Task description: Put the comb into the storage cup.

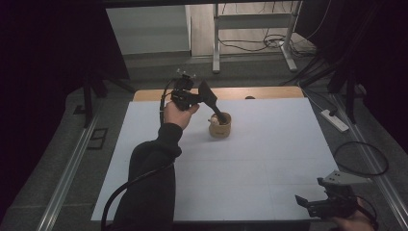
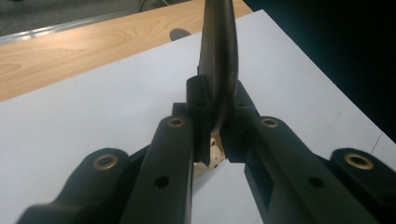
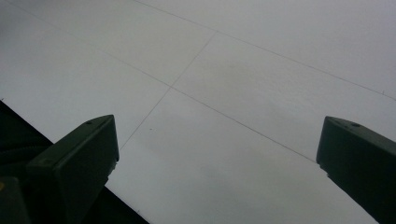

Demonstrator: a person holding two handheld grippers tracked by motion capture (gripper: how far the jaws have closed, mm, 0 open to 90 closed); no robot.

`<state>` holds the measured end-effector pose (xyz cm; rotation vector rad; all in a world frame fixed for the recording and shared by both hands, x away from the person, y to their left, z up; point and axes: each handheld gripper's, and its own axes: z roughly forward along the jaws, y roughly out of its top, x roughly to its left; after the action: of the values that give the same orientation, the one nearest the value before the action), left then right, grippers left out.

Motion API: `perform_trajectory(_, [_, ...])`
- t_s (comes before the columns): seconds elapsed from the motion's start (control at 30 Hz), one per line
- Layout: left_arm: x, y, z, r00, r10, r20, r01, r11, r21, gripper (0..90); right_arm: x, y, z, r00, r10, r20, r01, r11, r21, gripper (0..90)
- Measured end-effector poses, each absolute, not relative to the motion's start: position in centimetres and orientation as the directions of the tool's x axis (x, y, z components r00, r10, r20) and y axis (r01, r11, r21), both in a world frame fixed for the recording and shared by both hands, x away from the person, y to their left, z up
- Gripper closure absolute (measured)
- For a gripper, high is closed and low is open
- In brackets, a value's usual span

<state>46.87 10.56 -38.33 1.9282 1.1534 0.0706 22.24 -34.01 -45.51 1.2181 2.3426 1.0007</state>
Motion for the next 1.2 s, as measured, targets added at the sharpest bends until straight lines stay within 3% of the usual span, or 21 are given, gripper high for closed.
perform_trajectory(0.53, [47.3,10.2,-40.4,0.555,0.738,-0.383,0.710,-0.181,0.680,82.6,22.2,-34.0,-45.5,-0.590,0.807,0.038,0.584,0.394,0.710,0.0])
perform_trajectory(1.2, [47.6,12.1,-41.9,0.509,0.721,-0.470,0.734,-0.079,0.675,80.0,22.3,-34.0,-45.5,-0.590,0.806,0.039,0.587,0.395,0.706,0.0])
